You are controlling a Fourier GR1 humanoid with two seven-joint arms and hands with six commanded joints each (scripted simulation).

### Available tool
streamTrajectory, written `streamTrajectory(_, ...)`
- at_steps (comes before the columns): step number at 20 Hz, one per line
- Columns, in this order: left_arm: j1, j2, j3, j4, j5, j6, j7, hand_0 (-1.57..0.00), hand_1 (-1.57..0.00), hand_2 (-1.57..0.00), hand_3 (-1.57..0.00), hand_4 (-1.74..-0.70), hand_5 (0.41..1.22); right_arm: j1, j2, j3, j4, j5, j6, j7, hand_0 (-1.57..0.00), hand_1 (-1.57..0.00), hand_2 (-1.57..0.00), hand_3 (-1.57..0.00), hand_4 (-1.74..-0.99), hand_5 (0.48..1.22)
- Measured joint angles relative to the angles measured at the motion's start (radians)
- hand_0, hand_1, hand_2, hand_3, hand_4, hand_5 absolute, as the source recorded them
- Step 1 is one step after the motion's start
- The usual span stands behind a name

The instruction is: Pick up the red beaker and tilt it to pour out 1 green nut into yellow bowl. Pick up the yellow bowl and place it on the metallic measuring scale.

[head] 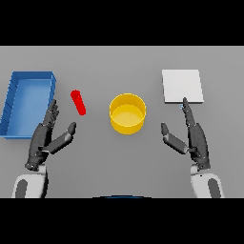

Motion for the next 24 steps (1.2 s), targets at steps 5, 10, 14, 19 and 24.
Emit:
streamTrajectory(5,-0.001,0.0,-0.036,-0.019,-0.037,-0.003,0.053,0.0,0.0,0.0,0.0,-1.25,0.679,0.006,-0.006,0.011,-0.029,0.008,0.011,0.026,0.0,0.0,0.0,0.0,-1.254,0.682)
streamTrajectory(10,-0.118,-0.011,-0.016,0.112,-0.024,-0.018,0.068,0.0,0.0,0.0,0.0,-1.37,0.732,0.01,0.004,0.005,-0.031,-0.04,0.038,0.004,0.0,0.0,0.0,0.0,-1.296,0.677)
streamTrajectory(14,-0.227,-0.014,0.013,0.249,-0.041,0.0,0.058,0.0,0.0,0.0,0.0,-1.38,0.738,0.019,-0.004,-0.006,-0.05,-0.05,0.039,0.015,0.0,0.0,0.0,0.0,-1.321,0.683)
streamTrajectory(19,-0.324,-0.017,0.058,0.417,-0.042,0.016,0.023,0.0,0.0,0.0,0.0,-1.34,0.717,0.022,0.007,-0.005,-0.062,-0.061,0.038,0.022,0.0,0.0,0.0,0.0,-1.341,0.689)
streamTrajectory(24,-0.417,-0.016,0.086,0.528,-0.036,0.016,-0.018,0.0,0.0,0.0,0.0,-1.32,0.711,0.013,-0.003,-0.014,-0.045,-0.077,0.055,0.025,0.0,0.0,0.0,0.0,-1.333,0.687)
